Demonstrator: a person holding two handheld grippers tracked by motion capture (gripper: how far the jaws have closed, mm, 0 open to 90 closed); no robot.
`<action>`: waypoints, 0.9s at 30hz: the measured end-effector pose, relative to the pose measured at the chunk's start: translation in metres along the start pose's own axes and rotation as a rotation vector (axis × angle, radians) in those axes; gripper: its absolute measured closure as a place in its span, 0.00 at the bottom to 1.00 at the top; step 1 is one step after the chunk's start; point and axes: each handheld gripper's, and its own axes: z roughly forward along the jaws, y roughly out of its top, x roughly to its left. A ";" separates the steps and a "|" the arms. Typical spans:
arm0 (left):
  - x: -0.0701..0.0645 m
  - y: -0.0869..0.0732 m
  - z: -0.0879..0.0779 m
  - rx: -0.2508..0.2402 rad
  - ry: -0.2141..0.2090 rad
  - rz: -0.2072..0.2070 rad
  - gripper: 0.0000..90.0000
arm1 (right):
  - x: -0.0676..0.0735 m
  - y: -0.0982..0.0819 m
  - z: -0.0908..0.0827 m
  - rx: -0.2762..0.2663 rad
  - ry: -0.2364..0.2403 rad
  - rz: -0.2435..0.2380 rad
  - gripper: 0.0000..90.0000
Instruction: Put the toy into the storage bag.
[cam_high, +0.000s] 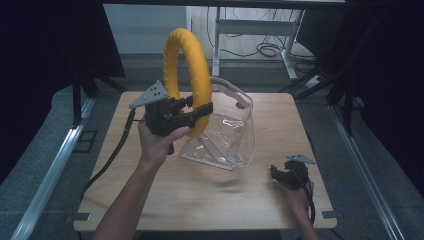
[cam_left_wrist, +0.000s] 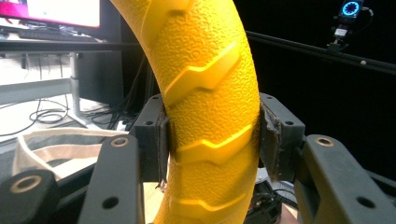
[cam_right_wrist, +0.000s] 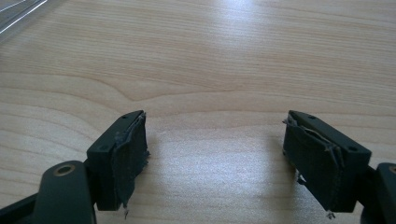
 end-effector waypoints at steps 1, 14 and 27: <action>-0.002 0.001 0.002 0.003 -0.003 0.004 0.56 | 0.000 0.000 0.000 0.000 0.000 0.000 0.24; -0.024 0.009 0.027 0.016 -0.057 0.040 0.56 | 0.000 0.000 0.000 0.000 -0.001 0.002 0.24; -0.034 0.012 0.053 0.026 -0.093 0.044 0.56 | 0.000 0.000 0.000 -0.001 -0.003 -0.001 0.24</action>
